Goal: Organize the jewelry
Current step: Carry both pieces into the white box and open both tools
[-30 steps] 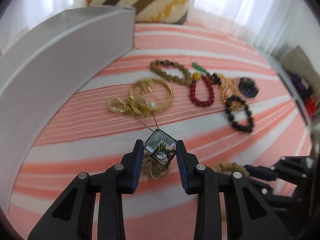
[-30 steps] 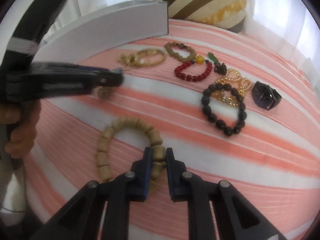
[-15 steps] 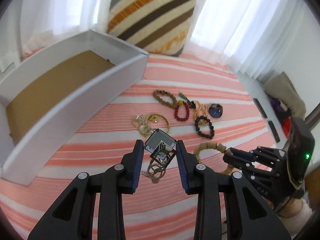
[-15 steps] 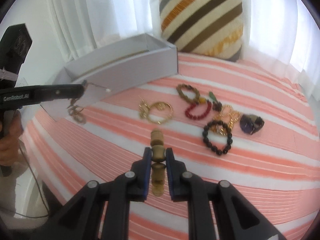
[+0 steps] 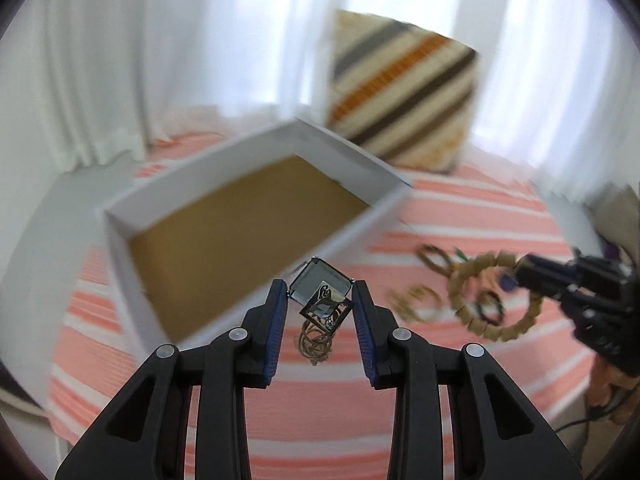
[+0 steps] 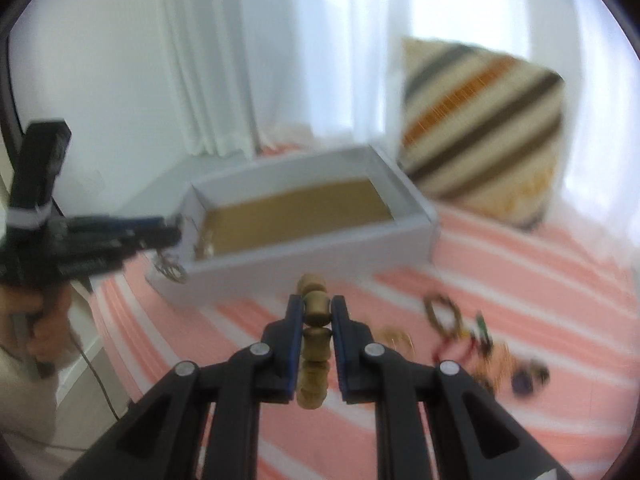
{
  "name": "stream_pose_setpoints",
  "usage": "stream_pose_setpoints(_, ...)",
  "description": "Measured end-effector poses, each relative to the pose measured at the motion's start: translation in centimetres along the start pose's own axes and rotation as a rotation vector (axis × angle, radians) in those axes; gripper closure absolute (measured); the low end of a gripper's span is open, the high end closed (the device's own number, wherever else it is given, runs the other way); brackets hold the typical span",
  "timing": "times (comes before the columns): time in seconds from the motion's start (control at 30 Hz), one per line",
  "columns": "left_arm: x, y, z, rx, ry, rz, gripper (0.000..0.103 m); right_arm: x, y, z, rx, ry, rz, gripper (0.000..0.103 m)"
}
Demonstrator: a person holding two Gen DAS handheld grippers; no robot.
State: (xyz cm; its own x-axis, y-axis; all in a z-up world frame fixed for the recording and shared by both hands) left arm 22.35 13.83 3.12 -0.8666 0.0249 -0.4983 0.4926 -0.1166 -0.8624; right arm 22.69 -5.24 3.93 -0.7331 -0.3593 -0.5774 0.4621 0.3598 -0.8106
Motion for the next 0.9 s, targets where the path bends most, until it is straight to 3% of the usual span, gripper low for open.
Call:
stream_pose_setpoints(0.17,-3.2,1.6,-4.5,-0.066,-0.097,0.010,0.071,-7.3,4.0,-2.9,-0.041,-0.068,0.019,0.089)
stream_pose_setpoints(0.3,-5.7,4.4,-7.3,-0.084,-0.151,-0.015,0.071,-11.9,10.4,-4.7,-0.083,-0.096,-0.022,0.089)
stream_pose_setpoints(0.53,-7.2,11.0,-10.6,-0.103,-0.219,-0.099,0.071,-14.5,21.7,-4.4,-0.060,-0.090,-0.153,0.089)
stream_pose_setpoints(0.7,-6.9,14.7,-11.7,-0.113,-0.235,-0.160,0.070,-14.3,24.6,-3.0,-0.037,-0.055,-0.177,0.088)
stream_pose_setpoints(0.77,-6.7,15.8,-11.7,-0.151,-0.225,-0.183,0.061,-14.3,24.6,-2.5,-0.015,-0.041,-0.177,0.083)
stream_pose_setpoints(0.83,-6.6,16.2,-11.7,-0.179,-0.217,-0.184,0.040,-14.1,23.9,-1.8,-0.018,-0.015,-0.166,0.057)
stream_pose_setpoints(0.9,-6.4,15.7,-11.4,-0.174,-0.209,-0.161,0.034,-13.8,22.9,-1.4,-0.007,0.000,-0.149,0.054)
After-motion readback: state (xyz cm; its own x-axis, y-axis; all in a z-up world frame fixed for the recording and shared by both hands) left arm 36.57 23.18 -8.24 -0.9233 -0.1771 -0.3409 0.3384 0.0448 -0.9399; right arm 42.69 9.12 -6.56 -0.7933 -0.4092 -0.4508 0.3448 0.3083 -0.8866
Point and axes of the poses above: each gripper's, at about its wrist camera, not at the fingertips, and y roughly the way its jaws point, z to its right, x to its underside, the point moved 3 cm from there along y, roughly the way its jaws point, and after that the axes turned 12 degrees about -z, right-handed, at the moved point
